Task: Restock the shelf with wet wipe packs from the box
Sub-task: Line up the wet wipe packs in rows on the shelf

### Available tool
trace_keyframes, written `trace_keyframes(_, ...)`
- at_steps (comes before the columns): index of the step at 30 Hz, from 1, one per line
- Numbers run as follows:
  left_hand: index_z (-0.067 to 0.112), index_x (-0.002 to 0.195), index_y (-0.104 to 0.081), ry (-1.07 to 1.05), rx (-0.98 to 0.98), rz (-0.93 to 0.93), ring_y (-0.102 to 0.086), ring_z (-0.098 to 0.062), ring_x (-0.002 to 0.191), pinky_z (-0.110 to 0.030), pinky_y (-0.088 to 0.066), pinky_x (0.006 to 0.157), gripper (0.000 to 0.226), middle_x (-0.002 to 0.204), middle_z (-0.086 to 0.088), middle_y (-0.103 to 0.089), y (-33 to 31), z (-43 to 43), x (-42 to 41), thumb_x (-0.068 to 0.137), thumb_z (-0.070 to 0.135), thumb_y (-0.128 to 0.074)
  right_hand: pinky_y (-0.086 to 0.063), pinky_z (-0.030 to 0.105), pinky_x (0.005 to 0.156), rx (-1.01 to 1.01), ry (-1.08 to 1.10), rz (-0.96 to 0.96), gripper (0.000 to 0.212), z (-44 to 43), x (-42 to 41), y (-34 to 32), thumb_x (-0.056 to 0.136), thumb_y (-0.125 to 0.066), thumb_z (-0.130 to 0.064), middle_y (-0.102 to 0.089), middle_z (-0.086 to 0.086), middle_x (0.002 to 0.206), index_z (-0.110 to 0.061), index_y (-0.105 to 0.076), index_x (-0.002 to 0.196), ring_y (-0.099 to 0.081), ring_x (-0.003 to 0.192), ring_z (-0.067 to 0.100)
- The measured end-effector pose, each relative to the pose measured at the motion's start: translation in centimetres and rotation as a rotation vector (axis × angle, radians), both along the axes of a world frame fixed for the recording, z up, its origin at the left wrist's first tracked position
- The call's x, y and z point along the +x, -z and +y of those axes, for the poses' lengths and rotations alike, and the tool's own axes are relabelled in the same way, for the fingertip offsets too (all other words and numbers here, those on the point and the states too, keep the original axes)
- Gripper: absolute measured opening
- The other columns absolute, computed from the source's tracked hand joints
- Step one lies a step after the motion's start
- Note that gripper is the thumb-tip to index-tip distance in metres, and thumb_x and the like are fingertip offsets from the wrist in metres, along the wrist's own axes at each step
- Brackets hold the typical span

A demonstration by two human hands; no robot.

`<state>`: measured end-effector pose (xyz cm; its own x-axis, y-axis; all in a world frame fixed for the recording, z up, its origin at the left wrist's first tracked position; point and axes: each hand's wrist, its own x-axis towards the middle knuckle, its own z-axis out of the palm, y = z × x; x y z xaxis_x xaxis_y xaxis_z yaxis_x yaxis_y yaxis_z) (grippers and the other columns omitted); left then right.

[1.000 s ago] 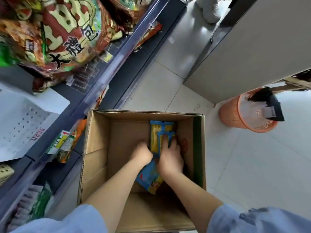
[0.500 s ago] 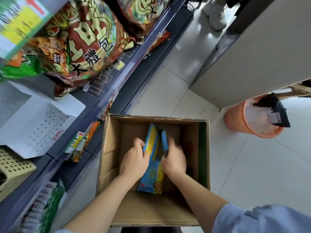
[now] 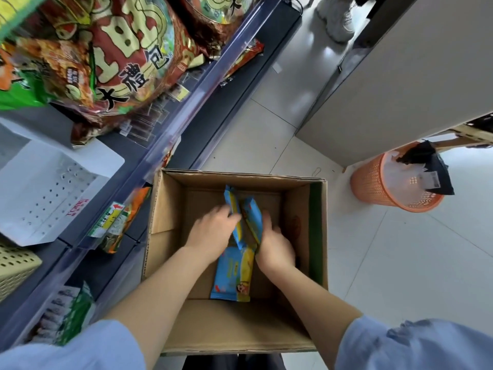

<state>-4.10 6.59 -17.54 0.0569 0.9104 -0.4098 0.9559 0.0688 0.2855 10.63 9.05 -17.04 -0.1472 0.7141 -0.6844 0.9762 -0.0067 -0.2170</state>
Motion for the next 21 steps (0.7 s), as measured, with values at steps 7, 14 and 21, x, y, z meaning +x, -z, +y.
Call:
trace_keyframes(7, 0.022, 0.104, -0.068, 0.024, 0.103, 0.17, -0.044, -0.034, 0.125, -0.052, -0.037, 0.101, 0.026, 0.134, -0.014, -0.05, -0.4, 2.0, 0.0, 0.077, 0.019, -0.068, -0.05, 0.038, 0.07, 0.01, 0.11, 0.065, 0.038, 0.3, 0.4, -1.2, 0.086, -0.055, -0.008, -0.063, 0.008, 0.105, -0.016, -0.039, 0.12, -0.063, 0.095, 0.033)
trace_keyframes(14, 0.023, 0.112, -0.058, -0.091, -0.158, -0.026, -0.046, -0.021, 0.107, -0.039, -0.048, 0.083, 0.021, 0.106, 0.001, -0.054, -4.0, -0.9, -1.9, 0.094, 0.03, -0.052, -0.053, 0.037, 0.081, 0.085, 0.135, 0.124, 0.038, 1.3, 0.3, -4.4, 0.092, -0.051, -0.013, -0.059, 0.006, 0.118, -0.021, -0.046, 0.128, -0.06, 0.105, 0.028)
trace_keyframes(21, 0.027, 0.107, -0.06, -0.459, -0.109, -0.177, -0.055, -0.019, 0.101, -0.032, -0.046, 0.083, 0.018, 0.109, 0.001, -0.06, -11.6, -3.9, -3.2, 0.092, 0.017, -0.058, -0.051, 0.038, 0.078, 0.065, -0.034, 0.214, 0.035, 1.9, 0.2, -10.0, 0.093, -0.053, -0.02, -0.064, 0.007, 0.113, -0.02, -0.04, 0.126, -0.062, 0.099, 0.03)
